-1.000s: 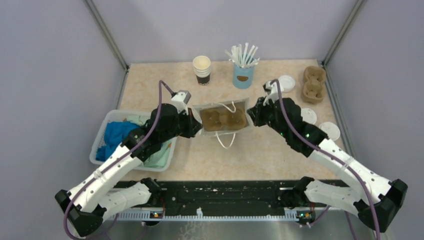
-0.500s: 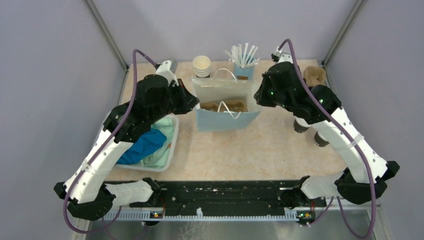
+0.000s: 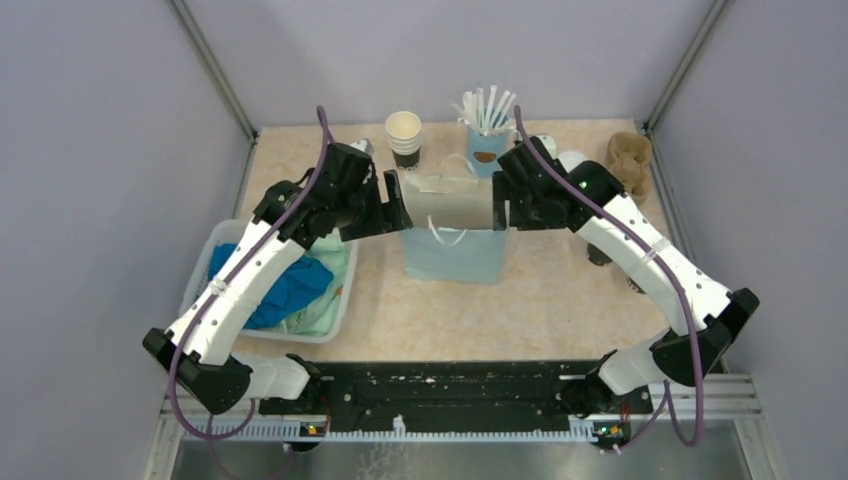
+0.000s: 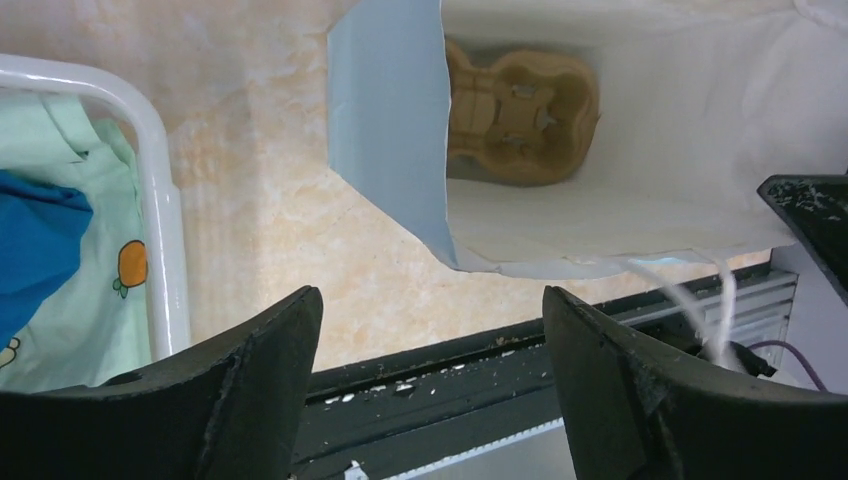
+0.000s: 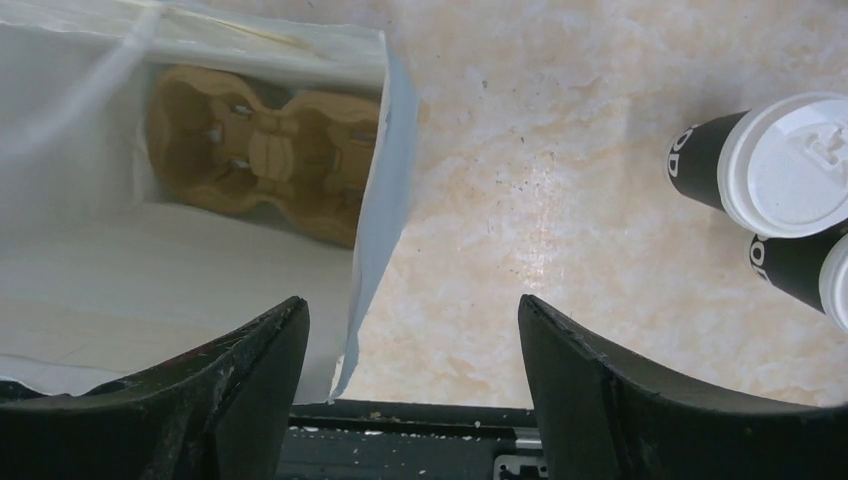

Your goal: Pack the takeout coffee

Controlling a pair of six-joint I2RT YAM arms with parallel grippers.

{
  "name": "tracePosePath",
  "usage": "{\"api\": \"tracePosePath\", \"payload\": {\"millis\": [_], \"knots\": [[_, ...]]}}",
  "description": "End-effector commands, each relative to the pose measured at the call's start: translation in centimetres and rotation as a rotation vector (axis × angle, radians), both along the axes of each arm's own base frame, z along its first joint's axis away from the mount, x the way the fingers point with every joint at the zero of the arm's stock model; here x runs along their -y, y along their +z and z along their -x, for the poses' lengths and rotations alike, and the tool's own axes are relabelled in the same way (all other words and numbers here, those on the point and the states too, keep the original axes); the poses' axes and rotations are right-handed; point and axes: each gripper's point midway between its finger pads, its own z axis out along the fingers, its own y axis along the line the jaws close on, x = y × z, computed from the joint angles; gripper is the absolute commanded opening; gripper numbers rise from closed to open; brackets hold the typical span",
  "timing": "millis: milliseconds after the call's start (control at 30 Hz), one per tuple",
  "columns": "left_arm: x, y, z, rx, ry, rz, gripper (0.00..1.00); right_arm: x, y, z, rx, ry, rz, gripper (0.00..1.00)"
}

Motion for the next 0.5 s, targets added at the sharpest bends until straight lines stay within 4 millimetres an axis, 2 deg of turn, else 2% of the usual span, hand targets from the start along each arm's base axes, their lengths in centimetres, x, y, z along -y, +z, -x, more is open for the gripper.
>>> {"api": "tracePosePath", "payload": {"millis": [0,167,267,333,467], "knots": [[0.6,-0.2,-0.5,0.027,-0.045,0.013,0.88,-1.1,2.0,-1.1,0.046,0.044,-0.032,0.77],[1.0,0.4,-3.6,0.062,-0.029,-0.001,0.87,-1.7,2.9,-3.4,0.092,-0.015,-0.016,0.76],[1.0,0.8,-5.5,0.092,-0.018,-0.009,0.83,-2.2,2.0,-4.7,0.097,-0.029,0.009,0.73],[1.0,0.6,-6.5,0.095,-0.009,-0.013,0.8,-2.6,1.2,-5.3,0.096,-0.031,0.024,0.69],[1.8,0.3,-8.1,0.11,-0.038,-0.01,0.71,-3.0,0.9,-6.3,0.114,-0.037,0.028,0.52]]}}
